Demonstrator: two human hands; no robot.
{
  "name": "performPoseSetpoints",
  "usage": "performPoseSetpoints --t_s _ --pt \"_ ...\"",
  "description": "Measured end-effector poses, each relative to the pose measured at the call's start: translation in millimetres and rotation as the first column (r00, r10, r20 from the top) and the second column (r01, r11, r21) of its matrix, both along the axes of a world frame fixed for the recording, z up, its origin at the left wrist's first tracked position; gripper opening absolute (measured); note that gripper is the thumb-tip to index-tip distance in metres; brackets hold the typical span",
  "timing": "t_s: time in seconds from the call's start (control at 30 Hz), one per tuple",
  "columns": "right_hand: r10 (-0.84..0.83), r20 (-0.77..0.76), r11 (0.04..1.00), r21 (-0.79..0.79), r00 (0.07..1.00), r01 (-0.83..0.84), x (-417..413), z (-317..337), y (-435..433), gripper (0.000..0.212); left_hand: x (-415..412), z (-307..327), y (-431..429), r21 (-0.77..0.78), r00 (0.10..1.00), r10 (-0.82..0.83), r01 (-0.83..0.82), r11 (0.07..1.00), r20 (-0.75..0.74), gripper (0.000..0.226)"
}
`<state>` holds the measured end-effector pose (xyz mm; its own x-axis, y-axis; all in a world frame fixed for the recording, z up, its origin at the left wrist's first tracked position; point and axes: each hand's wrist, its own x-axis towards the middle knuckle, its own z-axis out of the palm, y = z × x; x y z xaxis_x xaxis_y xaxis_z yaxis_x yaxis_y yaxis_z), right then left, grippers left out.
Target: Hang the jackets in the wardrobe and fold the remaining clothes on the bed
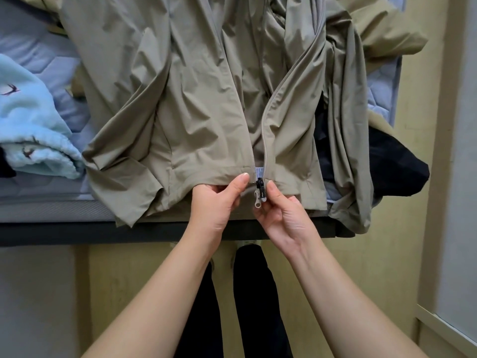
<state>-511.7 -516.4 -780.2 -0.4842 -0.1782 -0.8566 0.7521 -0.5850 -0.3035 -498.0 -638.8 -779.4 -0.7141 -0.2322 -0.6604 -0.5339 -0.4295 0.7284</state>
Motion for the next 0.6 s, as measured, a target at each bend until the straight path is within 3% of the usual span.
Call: performPoseSetpoints --t_s 0.27,0.47,0.6 --pt "-0.023 -0.045 1.0 0.01 0.999 0.023 5 7 -4 0.013 -1 14 9 -0.105 0.995 0.007 -0.017 0.994 -0.095 0.023" --pt "-0.108 -0.027 0.994 0.035 0.994 0.108 8 9 -10 0.009 -1 17 12 -0.173 0.997 0.027 -0.04 0.984 -0.075 0.012" --pt "-0.151 -0.037 0.985 0.084 0.988 0.153 10 11 -14 0.007 1 14 10 -0.309 0.999 -0.049 0.041 0.95 -0.017 0.01"
